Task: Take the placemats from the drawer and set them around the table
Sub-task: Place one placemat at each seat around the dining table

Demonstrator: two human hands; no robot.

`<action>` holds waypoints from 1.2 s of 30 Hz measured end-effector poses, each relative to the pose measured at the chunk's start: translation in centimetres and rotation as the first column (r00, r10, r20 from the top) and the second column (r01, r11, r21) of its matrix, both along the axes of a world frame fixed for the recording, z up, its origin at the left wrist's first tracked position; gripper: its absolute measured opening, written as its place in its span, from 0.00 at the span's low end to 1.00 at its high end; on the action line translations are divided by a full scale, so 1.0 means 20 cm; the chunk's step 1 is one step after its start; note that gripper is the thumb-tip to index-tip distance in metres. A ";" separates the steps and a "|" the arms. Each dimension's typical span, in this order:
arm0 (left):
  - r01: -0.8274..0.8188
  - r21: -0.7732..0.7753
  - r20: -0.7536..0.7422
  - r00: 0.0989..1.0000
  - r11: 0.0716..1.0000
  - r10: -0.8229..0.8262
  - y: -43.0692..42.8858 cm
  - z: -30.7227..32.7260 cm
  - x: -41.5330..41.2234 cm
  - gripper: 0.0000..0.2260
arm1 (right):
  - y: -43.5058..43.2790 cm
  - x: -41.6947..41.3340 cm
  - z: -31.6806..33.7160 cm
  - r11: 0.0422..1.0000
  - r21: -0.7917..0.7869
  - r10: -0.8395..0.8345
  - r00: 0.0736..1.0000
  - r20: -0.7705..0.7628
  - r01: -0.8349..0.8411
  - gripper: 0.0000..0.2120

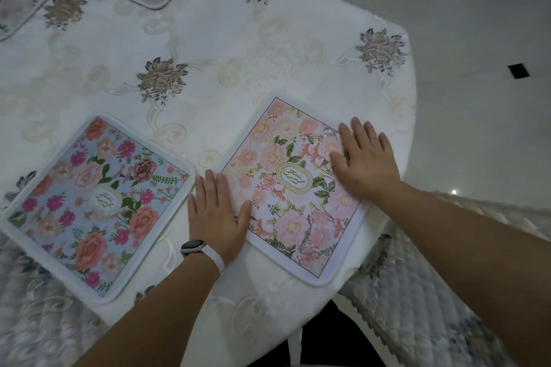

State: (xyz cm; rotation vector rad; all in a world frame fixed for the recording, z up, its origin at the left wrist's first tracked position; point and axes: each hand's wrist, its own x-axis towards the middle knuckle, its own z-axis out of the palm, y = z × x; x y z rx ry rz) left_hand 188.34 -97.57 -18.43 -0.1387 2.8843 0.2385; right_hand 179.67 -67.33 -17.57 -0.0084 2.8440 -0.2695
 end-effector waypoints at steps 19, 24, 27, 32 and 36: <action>0.415 0.102 0.078 0.903 0.904 -0.423 0.51 0.01 0.39 0.44 | -0.18 0.53 0.00 0.949 0.017 0.316 0.949 0.008 -0.316 0.30; 0.343 0.057 0.058 0.936 0.938 -0.346 0.51 0.02 0.25 0.50 | -0.27 0.41 0.00 0.892 -0.011 0.452 0.891 -0.046 -0.453 0.28; 0.339 0.012 0.083 0.937 0.941 -0.339 0.46 0.04 0.11 0.51 | -0.28 0.32 0.00 0.887 -0.008 0.462 0.887 -0.030 -0.462 0.31; 0.332 0.002 0.075 0.940 0.943 -0.332 0.37 0.03 -0.10 0.46 | -0.26 0.15 0.00 0.904 0.010 0.427 0.904 -0.010 -0.427 0.31; 0.169 -0.015 0.039 0.985 0.986 -0.168 0.24 0.02 -0.18 0.41 | -0.14 0.06 0.00 0.955 0.025 0.295 0.955 -0.002 -0.295 0.31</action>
